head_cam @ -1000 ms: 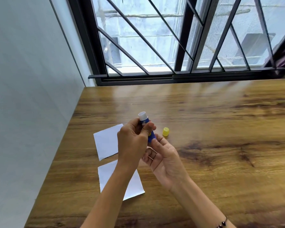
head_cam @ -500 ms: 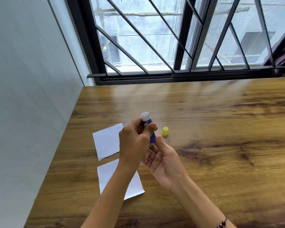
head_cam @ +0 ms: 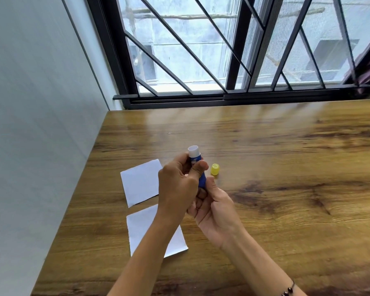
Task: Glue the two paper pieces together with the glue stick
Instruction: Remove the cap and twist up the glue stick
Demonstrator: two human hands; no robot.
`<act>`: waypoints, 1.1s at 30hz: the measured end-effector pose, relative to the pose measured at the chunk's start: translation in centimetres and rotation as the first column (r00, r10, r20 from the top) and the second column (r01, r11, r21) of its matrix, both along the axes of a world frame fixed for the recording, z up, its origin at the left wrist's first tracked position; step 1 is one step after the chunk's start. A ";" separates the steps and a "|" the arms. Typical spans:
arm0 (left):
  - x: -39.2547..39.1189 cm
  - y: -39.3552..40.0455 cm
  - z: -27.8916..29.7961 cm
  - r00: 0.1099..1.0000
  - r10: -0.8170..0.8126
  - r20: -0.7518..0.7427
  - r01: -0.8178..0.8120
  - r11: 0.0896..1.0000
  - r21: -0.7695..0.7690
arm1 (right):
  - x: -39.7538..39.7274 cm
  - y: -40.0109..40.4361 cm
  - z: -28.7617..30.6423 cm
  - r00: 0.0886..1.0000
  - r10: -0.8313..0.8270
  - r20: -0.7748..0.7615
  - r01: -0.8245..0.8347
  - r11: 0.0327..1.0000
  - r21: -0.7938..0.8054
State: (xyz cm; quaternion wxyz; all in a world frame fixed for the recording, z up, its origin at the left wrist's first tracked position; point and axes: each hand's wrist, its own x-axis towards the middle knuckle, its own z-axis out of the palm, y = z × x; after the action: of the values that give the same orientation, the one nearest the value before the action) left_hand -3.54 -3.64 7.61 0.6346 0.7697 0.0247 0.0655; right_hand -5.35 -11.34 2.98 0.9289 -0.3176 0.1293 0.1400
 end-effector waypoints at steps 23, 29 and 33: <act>0.3 0.5 -0.2 1.000 0.008 -0.013 -0.008 1.000 -0.015 | -0.2 -0.1 -0.1 0.987 0.026 0.157 -0.008 0.993 -0.118; 0.1 0.5 -0.2 1.000 0.003 -0.017 -0.004 1.000 -0.003 | -0.1 0.0 -0.2 0.987 -0.014 0.157 0.041 0.985 -0.170; 0.1 0.7 0.0 1.000 0.009 -0.010 -0.009 1.000 0.002 | 0.0 0.0 -0.1 0.991 -0.015 0.135 0.041 0.979 -0.198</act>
State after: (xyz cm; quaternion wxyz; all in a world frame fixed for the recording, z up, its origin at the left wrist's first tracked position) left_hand -3.41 -2.96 7.57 0.6336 0.7703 0.0313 0.0646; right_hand -5.33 -11.29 2.89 0.9005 -0.4164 0.0852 0.0917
